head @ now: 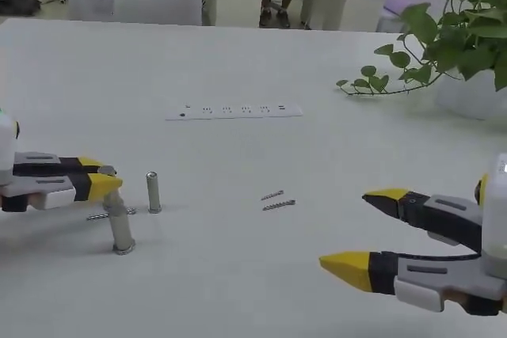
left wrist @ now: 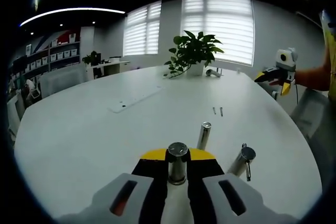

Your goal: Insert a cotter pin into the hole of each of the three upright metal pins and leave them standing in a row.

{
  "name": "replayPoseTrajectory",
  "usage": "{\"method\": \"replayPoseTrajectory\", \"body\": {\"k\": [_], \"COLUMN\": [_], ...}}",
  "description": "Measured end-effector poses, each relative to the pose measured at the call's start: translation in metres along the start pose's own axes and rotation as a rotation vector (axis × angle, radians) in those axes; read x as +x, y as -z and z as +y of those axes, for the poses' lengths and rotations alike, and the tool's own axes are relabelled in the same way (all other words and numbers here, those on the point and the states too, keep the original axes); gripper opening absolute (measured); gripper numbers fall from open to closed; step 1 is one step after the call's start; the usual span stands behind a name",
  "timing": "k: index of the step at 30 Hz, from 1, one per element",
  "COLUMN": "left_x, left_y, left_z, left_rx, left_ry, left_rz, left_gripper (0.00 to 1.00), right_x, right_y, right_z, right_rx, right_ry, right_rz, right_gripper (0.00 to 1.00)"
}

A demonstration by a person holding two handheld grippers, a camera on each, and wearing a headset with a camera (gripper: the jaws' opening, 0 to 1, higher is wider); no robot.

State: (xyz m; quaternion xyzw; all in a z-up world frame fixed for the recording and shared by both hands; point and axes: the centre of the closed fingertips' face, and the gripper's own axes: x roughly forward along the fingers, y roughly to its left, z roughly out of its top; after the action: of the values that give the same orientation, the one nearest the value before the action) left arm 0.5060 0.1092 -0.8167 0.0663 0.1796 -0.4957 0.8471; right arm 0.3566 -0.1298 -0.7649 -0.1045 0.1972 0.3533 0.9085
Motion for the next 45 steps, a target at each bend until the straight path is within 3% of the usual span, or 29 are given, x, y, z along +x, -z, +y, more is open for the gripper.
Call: {"method": "replayPoseTrajectory", "body": {"k": [14,25,34,45], "left_x": [-0.018,-0.043,-0.069,-0.096], "left_y": [0.000,0.005,0.011,0.015], "left_z": [0.008,0.002,-0.018,-0.060], "left_rx": [0.008,0.001,-0.010,-0.011], "left_ry": [-0.029,-0.041,-0.050,-0.046], "left_rz": [0.010,0.021,0.027,0.032], "left_gripper": [0.09,0.09,0.10,0.10], "right_x": [0.004,0.009,0.011,0.008], "right_y": [0.001,-0.002,-0.004,-0.009], "right_z": [0.004,0.011,0.016,0.026], "right_rx": [-0.001,-0.009,-0.014,-0.023], "right_ry": [-0.014,-0.035,-0.050,-0.075], "right_rz": [0.003,-0.004,-0.013,-0.033], "right_gripper": [0.67,0.67,0.67,0.66]}}
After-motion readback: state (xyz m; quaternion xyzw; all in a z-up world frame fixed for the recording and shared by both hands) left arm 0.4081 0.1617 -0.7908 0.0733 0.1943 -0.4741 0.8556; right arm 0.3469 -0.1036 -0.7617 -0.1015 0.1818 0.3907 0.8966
